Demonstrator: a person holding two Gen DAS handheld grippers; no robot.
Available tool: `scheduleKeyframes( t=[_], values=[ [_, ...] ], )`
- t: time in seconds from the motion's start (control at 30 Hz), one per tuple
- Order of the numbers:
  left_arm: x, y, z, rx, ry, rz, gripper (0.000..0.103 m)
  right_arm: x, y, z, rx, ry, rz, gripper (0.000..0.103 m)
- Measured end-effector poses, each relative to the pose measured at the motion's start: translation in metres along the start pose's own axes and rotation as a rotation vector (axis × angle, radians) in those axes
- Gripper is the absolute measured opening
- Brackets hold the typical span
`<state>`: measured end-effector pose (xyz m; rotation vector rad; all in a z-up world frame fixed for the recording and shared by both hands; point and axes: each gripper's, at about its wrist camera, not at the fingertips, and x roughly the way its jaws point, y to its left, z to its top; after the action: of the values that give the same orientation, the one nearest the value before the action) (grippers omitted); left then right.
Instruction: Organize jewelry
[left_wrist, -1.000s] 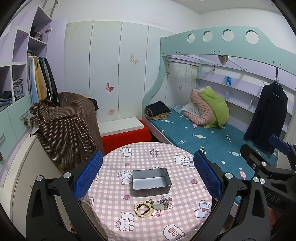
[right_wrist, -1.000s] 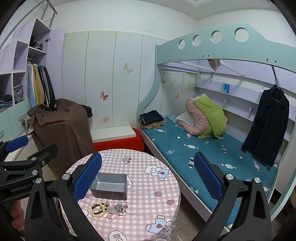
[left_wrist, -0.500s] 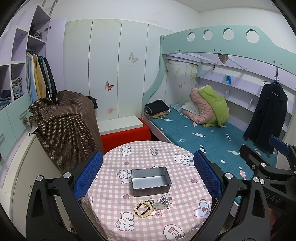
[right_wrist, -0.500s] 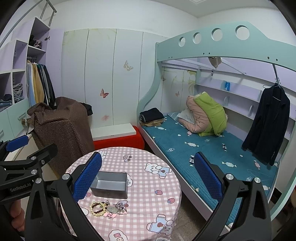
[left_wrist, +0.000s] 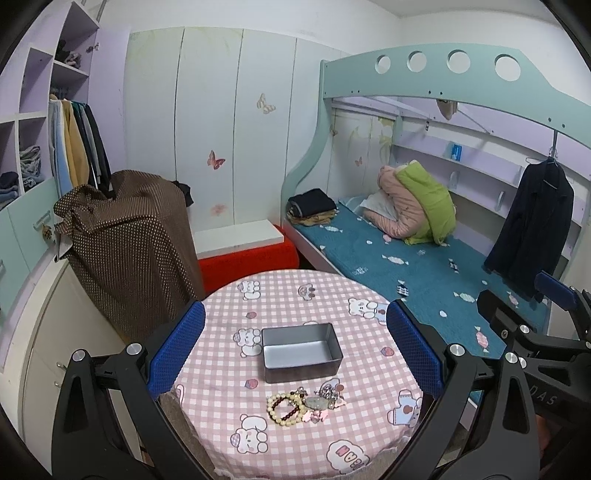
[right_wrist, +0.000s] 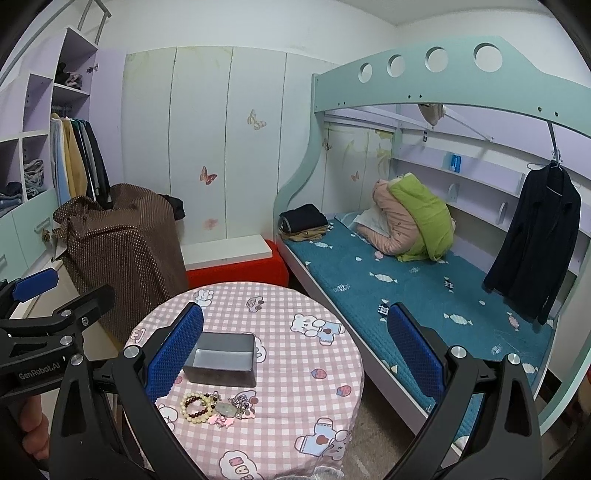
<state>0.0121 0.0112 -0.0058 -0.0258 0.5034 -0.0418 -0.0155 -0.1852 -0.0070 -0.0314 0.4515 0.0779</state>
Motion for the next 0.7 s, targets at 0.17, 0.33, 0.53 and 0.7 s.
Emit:
scheduleKeyframes(
  t=[0.17, 0.33, 0.53, 0.7],
  values=[
    [0.005, 0.005, -0.005, -0.007, 0.045, -0.008, 0.098, 0.005, 0.003, -0.004, 0.004, 0.045, 0.006, 0.096],
    [0.014, 0.014, -0.013, -0.023, 0.122, -0.014, 0.098, 0.011, 0.008, -0.009, 0.015, 0.111, 0.012, 0.096],
    [0.025, 0.023, -0.025, -0.027, 0.211, -0.02, 0.098, 0.018, 0.015, -0.016, 0.031, 0.19, 0.02, 0.096],
    [0.037, 0.029, -0.037, -0.018, 0.305, -0.036, 0.098, 0.029, 0.022, -0.022, 0.043, 0.267, 0.02, 0.096]
  ],
)
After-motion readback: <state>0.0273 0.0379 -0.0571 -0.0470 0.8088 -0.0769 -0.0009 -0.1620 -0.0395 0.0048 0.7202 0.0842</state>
